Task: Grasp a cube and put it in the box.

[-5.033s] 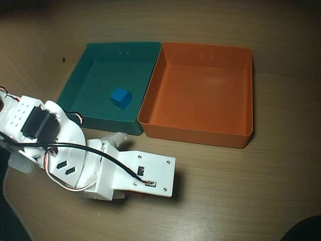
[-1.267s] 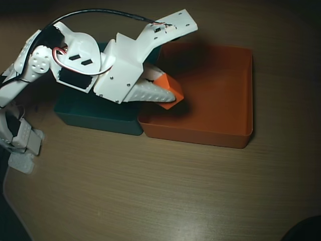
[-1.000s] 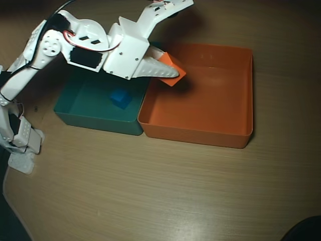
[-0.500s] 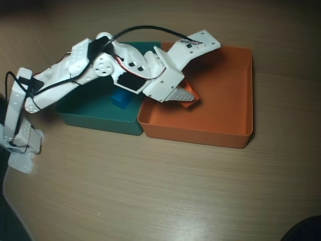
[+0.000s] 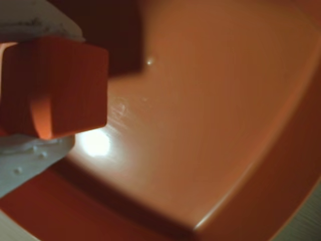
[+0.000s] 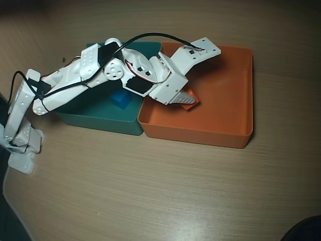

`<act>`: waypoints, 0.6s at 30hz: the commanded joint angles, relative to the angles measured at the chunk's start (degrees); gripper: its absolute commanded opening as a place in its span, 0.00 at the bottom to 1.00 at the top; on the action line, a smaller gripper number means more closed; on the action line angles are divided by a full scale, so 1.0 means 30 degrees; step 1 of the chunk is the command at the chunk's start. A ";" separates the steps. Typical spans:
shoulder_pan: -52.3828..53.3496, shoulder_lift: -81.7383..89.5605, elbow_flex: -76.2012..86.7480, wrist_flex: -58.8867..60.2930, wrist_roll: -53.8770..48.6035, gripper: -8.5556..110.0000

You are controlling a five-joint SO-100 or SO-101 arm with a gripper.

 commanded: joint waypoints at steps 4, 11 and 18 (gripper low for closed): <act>-0.0293 0.0586 -0.1377 -0.0234 0.0117 0.04; -0.0205 0.0586 -0.1377 -0.0234 0.0117 0.04; -0.0088 0.0586 -0.1406 -0.0234 0.0117 0.18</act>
